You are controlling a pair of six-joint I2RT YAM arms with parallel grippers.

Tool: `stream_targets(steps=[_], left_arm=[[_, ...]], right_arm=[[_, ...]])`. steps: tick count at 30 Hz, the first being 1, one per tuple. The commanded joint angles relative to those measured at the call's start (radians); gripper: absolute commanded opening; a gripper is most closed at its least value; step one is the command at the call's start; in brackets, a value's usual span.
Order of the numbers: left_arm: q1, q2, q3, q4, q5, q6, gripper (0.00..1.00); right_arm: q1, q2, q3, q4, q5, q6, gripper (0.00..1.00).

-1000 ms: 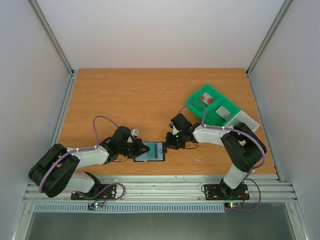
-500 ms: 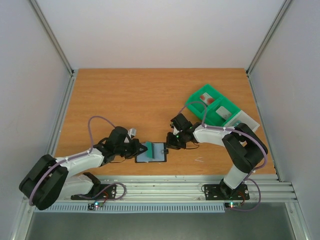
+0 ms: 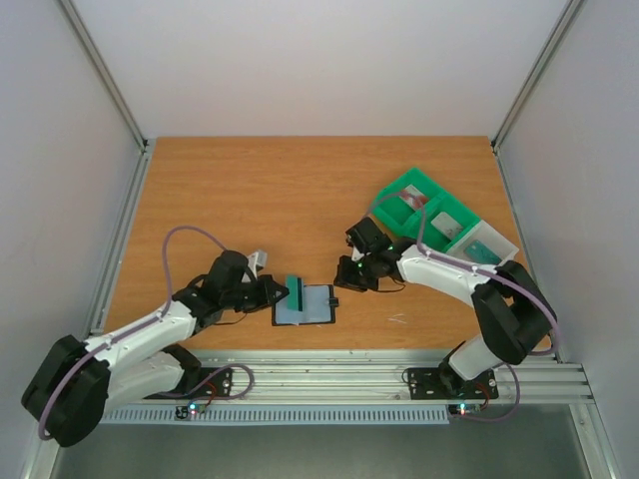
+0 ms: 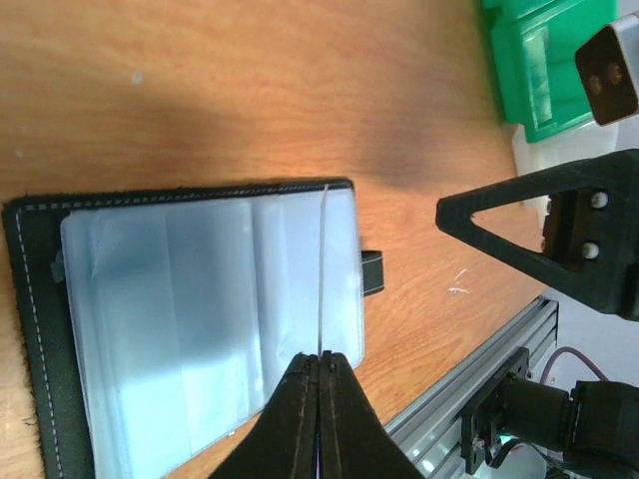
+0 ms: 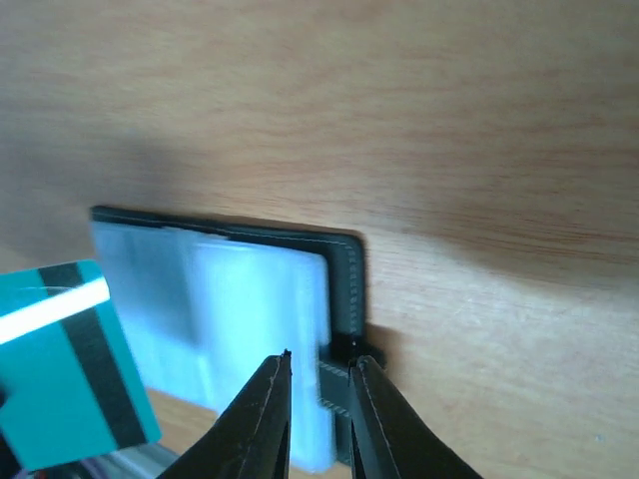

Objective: Take the credit cards out of the card holder

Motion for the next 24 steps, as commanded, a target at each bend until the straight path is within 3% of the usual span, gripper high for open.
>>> stream_targets(steps=[1, 11, 18, 24], left_arm=[[-0.002, -0.074, 0.056, -0.045, -0.064, 0.108, 0.00], [-0.098, -0.321, 0.052, -0.023, -0.299, 0.422, 0.00], [-0.132, -0.298, 0.023, 0.135, -0.259, 0.571, 0.00], [-0.221, -0.255, 0.022, 0.232, -0.342, 0.749, 0.00]], right_arm=[[0.006, -0.067, 0.075, -0.108, 0.020, 0.025, 0.19], [0.003, -0.153, 0.272, -0.347, 0.014, 0.202, 0.22], [0.003, -0.184, 0.395, -0.482, -0.024, 0.308, 0.23], [0.003, -0.211, 0.458, -0.587, -0.007, 0.449, 0.27]])
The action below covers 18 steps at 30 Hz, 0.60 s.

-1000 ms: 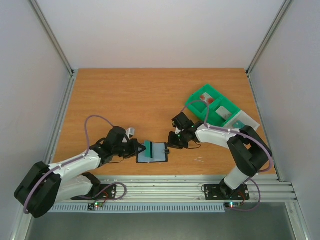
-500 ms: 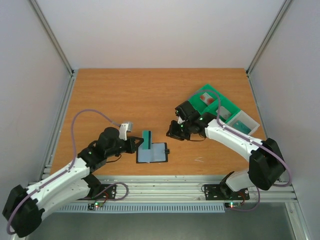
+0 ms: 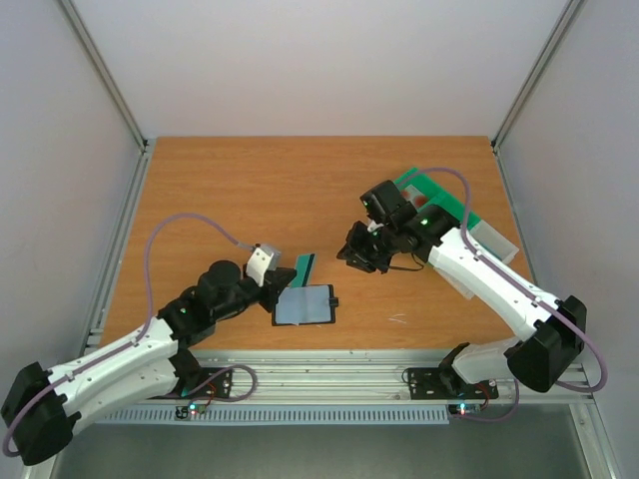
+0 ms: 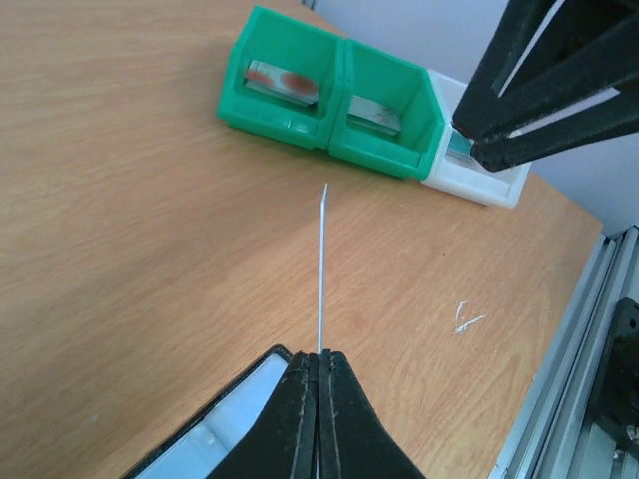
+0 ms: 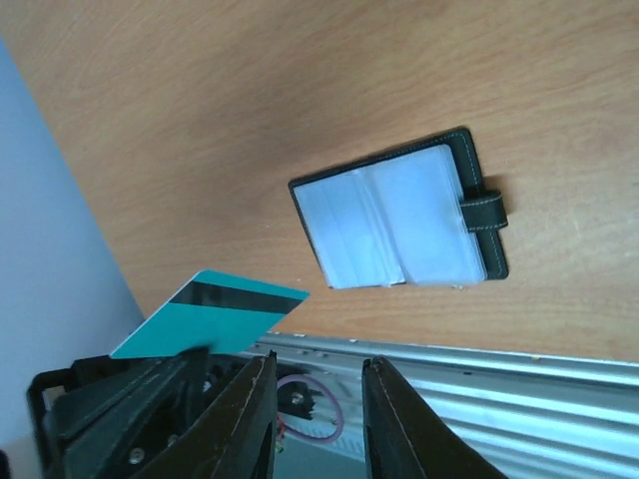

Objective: Take the credit cards out of the card holder

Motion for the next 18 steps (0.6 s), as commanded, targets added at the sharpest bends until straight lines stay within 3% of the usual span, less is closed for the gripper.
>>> stream_targets(steps=[1, 10, 18], left_arm=[[-0.042, 0.005, -0.020, 0.164, -0.071, 0.166, 0.00], [-0.139, 0.064, -0.058, 0.339, -0.156, 0.362, 0.00], [-0.171, 0.121, -0.042, 0.366, -0.173, 0.450, 0.00]], right_arm=[[0.004, -0.009, 0.078, -0.123, 0.000, 0.119, 0.26], [0.004, 0.032, 0.090, -0.094, -0.094, 0.194, 0.25], [0.004, 0.009, 0.102, -0.085, -0.061, 0.230, 0.27]])
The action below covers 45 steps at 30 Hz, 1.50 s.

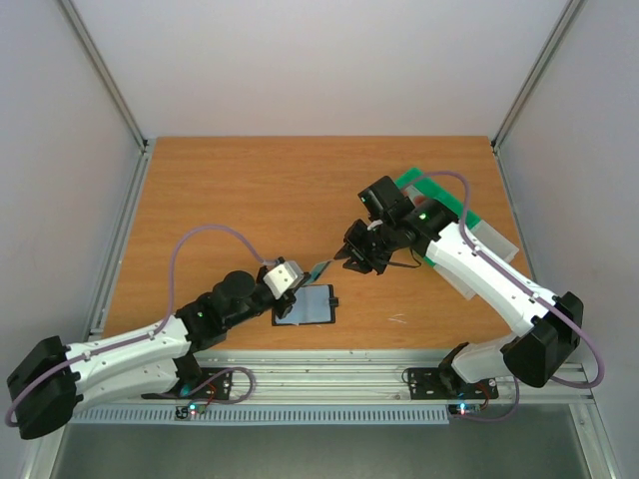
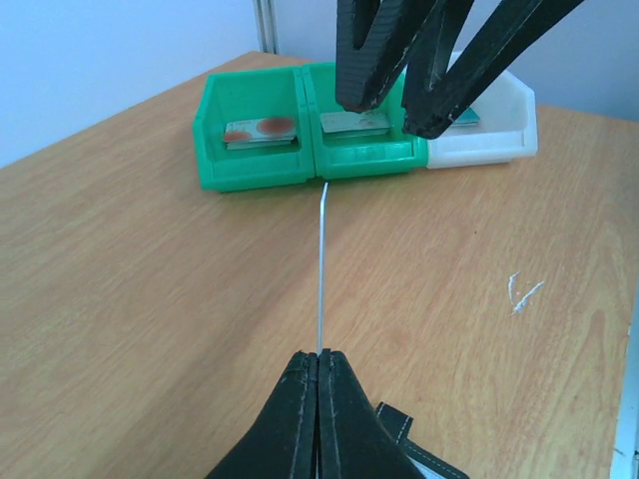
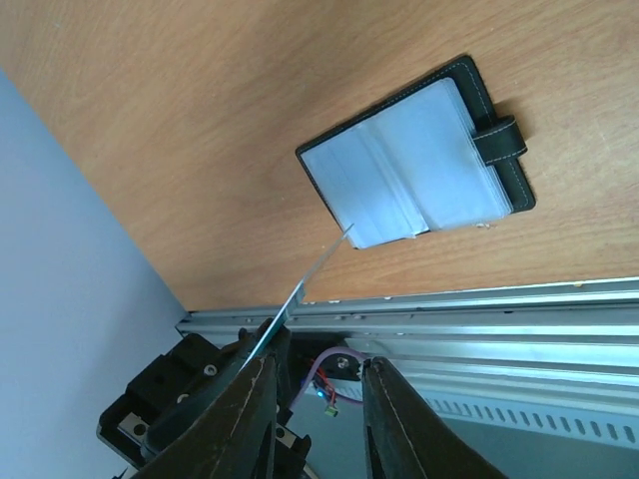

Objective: Take the credit cards out of the card holder

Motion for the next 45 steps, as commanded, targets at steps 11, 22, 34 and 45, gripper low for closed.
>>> stream_targets(steps=[11, 22, 34, 45], left_arm=[[-0.010, 0.008, -0.022, 0.165, -0.003, 0.106, 0.00], [-0.011, 0.039, -0.023, 0.200, -0.003, 0.120, 0.00], [-0.011, 0.050, -0.017, 0.222, 0.025, 0.137, 0.00], [-0.011, 0.021, 0.012, 0.158, -0.036, 0.036, 0.34]], right_arm=[[0.003, 0.015, 0.030, 0.016, -0.029, 0.075, 0.27], [0.004, 0.055, 0.033, 0.030, -0.042, 0.082, 0.27], [0.004, 0.098, 0.028, 0.056, -0.078, 0.093, 0.24], [0.003, 0.062, -0.054, 0.120, -0.062, 0.031, 0.01]])
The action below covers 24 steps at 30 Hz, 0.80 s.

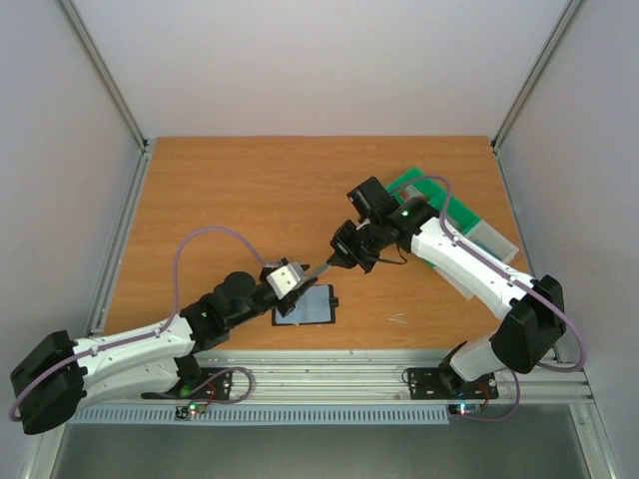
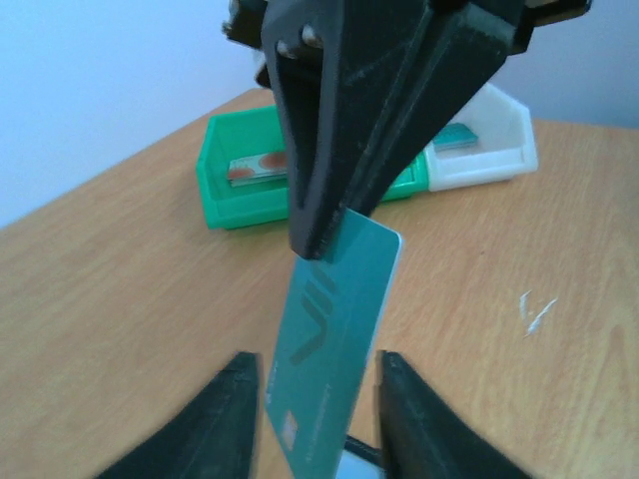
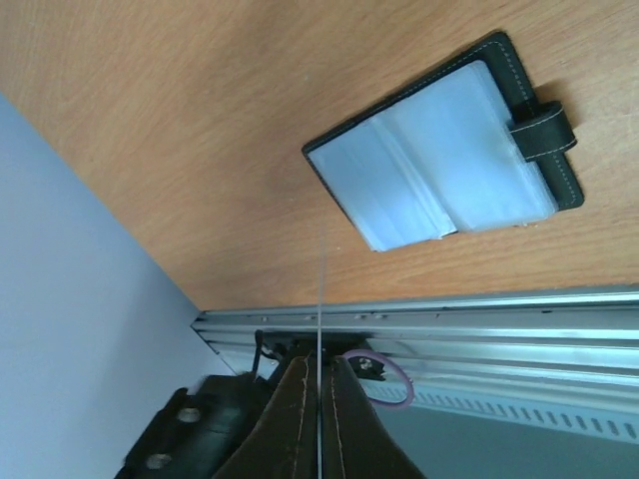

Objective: Take the credit cards out of the card holder

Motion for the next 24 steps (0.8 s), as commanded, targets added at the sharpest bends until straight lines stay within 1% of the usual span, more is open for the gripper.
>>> stream_targets(steps=[1, 2, 3, 5, 8, 10, 13, 16, 20, 22, 24], left_arm=[[-0.005, -0.041, 0.034, 0.012, -0.039, -0.112, 0.45], [-0.005, -0.050, 0.042, -0.009, -0.047, -0.138, 0.52], [-0.005, -0.059, 0.051, -0.037, -0.059, -0.187, 0.55], [-0.004, -0.080, 0.084, -0.143, -0.071, -0.275, 0.59], [-0.003, -0.113, 0.159, -0.346, -0.054, -0.402, 0.64], [-0.002, -0.129, 0.203, -0.465, -0.026, -0.481, 0.67], [0.000, -0.140, 0.254, -0.551, 0.040, -0.586, 0.72], [0.008, -0.136, 0.282, -0.579, 0.108, -0.682, 0.75], [0.047, -0.108, 0.289, -0.559, 0.212, -0.838, 0.78], [0.080, -0.091, 0.275, -0.503, 0.287, -0.909, 0.77], [0.118, -0.085, 0.239, -0.406, 0.356, -0.970, 0.78]], right_arm=[[0.003, -0.043, -0.063, 0.045, 0.009, -0.058, 0.01], [0.004, -0.054, -0.081, 0.057, 0.023, -0.074, 0.01], [0.003, -0.069, -0.106, 0.065, 0.045, -0.095, 0.01], [0.002, -0.103, -0.135, 0.096, 0.097, -0.181, 0.01], [0.002, -0.174, -0.184, 0.141, 0.190, -0.331, 0.01], [0.002, -0.227, -0.230, 0.191, 0.191, -0.392, 0.01], [0.002, -0.307, -0.304, 0.304, 0.109, -0.469, 0.01], [0.002, -0.364, -0.364, 0.369, 0.069, -0.499, 0.01], [0.002, -0.448, -0.456, 0.467, 0.029, -0.491, 0.01], [0.002, -0.497, -0.500, 0.529, 0.009, -0.474, 0.01], [0.002, -0.545, -0.535, 0.580, 0.001, -0.453, 0.01]])
